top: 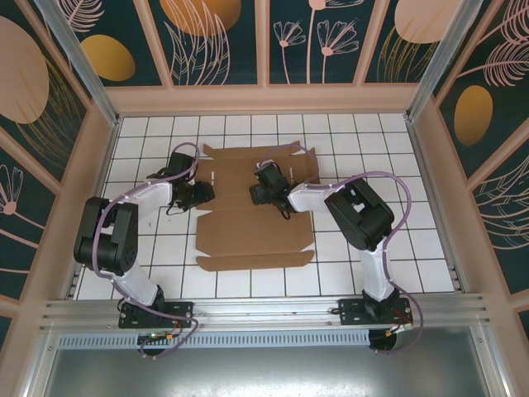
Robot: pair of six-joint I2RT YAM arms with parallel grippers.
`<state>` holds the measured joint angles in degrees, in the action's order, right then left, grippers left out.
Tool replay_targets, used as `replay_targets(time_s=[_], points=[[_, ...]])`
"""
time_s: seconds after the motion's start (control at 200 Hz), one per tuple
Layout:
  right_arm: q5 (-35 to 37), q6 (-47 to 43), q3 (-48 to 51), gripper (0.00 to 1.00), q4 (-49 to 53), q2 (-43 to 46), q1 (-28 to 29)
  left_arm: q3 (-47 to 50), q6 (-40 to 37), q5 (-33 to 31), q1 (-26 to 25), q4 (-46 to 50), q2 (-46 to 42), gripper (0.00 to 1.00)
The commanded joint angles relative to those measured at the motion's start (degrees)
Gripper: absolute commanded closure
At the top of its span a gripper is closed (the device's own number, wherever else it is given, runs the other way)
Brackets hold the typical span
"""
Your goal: Fold the paper box
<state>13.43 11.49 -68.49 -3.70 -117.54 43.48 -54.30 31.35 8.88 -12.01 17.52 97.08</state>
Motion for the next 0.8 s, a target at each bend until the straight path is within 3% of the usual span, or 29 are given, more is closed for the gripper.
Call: replay_targets(time_s=[0.0, 0.11, 0.305, 0.796], points=[[-5.42, 1.96, 4.44, 0.25, 14.17, -7.74, 0.36, -0.69, -0.41, -4.43, -0.07, 0.46, 2.37, 0.44], [-5.61, 2.05, 4.62, 0.26, 14.01, -7.82, 0.45, -0.22, -0.2, -2.92, -0.11, -0.3, 3.3, 0.43], [-5.78, 1.96, 4.68, 0.25, 13.93, -7.8, 0.59, 1.33, 1.52, 5.32, -0.11, -4.68, 3.31, 0.44], [-5.92, 2.01, 4.59, 0.25, 13.94, -7.89, 0.72, 0.43, 4.99, 13.44, -1.28, -7.66, -1.71, 0.48]])
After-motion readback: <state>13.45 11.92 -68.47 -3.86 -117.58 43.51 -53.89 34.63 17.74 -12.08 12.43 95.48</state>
